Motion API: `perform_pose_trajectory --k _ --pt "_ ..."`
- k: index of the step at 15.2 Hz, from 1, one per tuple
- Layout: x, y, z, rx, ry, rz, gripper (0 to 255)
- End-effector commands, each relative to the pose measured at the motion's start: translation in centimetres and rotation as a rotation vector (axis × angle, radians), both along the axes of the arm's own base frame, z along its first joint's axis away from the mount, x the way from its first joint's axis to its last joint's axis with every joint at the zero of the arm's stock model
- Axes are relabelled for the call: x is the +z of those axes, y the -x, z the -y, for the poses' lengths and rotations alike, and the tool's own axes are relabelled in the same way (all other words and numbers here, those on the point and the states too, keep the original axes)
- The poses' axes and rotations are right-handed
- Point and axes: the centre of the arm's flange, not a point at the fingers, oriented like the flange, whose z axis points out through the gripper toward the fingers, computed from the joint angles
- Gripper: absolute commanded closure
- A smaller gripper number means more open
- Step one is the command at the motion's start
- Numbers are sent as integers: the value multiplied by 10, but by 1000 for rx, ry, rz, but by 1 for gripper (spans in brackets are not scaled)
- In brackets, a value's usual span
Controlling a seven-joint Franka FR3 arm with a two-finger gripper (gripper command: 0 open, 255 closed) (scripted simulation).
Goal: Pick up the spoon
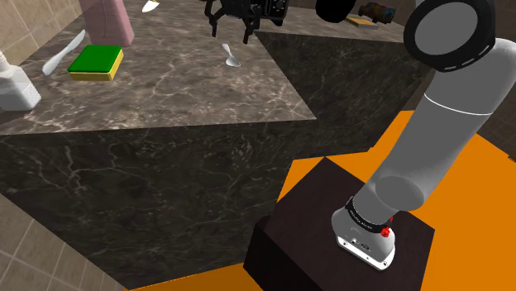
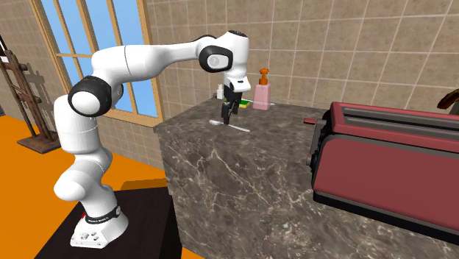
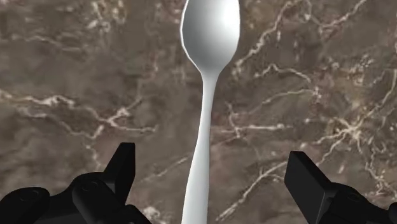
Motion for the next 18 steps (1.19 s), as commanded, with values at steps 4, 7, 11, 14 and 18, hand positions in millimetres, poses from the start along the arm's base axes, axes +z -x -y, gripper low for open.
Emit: perform_pose_trajectory --k 4,7,11,14,18 --pt "-26 -2 0 -3 -1 0 0" --pt "-29 -2 0 -2 0 0 255" --pt "-29 -2 -1 -3 0 0 255" --pt "-30 -1 -1 -2 0 0 255" --pt "-18 -2 0 -3 -1 0 255"
